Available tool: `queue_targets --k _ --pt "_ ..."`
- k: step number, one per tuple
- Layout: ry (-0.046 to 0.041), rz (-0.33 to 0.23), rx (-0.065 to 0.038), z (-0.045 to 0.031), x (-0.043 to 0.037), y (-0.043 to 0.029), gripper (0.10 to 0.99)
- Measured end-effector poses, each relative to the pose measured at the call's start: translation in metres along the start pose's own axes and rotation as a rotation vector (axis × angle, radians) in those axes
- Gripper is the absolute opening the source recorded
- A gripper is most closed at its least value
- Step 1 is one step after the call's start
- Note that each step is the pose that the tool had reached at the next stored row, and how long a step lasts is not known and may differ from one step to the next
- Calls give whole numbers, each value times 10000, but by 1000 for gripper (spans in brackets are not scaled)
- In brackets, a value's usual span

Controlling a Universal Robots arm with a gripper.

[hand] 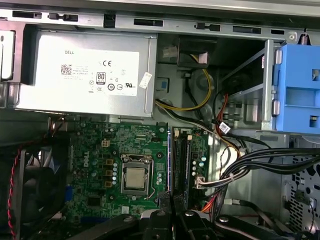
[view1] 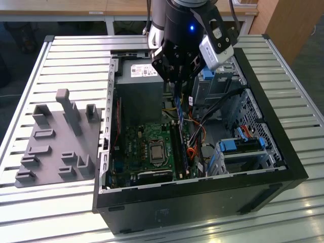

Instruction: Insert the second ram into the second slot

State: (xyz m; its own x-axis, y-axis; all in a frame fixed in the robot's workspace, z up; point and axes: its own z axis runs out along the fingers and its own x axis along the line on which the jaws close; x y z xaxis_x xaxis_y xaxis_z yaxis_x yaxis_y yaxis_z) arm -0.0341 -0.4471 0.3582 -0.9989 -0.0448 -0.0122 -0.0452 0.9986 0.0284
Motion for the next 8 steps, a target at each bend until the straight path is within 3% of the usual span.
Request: queue_targets --k 8 --pt "0 0 0 27 0 -1 133"
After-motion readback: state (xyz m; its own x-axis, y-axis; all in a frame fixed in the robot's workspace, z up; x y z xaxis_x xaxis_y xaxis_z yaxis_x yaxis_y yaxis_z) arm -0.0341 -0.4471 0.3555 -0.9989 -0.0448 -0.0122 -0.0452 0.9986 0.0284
